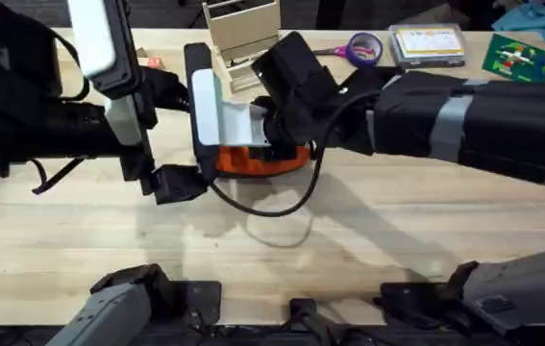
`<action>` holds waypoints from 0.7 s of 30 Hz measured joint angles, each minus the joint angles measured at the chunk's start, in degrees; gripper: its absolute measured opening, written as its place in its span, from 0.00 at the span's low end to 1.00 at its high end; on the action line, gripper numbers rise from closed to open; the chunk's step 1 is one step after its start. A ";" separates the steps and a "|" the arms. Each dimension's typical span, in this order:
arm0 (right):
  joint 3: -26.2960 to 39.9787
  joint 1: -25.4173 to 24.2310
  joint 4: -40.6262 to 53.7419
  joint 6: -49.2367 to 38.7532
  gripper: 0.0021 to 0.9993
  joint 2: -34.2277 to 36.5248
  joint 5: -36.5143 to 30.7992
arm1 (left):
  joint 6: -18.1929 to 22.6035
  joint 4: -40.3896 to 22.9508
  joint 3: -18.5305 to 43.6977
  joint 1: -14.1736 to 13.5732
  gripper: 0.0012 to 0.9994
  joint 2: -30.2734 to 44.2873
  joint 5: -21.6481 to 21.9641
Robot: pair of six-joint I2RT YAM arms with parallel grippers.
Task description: Unzip the bag, pick up the pens from the table one at a time and place them inside, then zip the bag closed.
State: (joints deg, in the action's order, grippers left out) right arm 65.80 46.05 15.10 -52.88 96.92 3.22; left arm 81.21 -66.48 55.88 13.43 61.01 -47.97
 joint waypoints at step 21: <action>0.00 -1.08 0.02 2.97 0.99 0.20 -0.63 | 0.02 0.00 0.00 0.00 0.99 0.00 0.00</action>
State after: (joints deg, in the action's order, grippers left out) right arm 65.80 44.97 15.11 -49.91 97.13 2.59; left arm 81.23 -66.48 55.88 13.43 61.01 -47.97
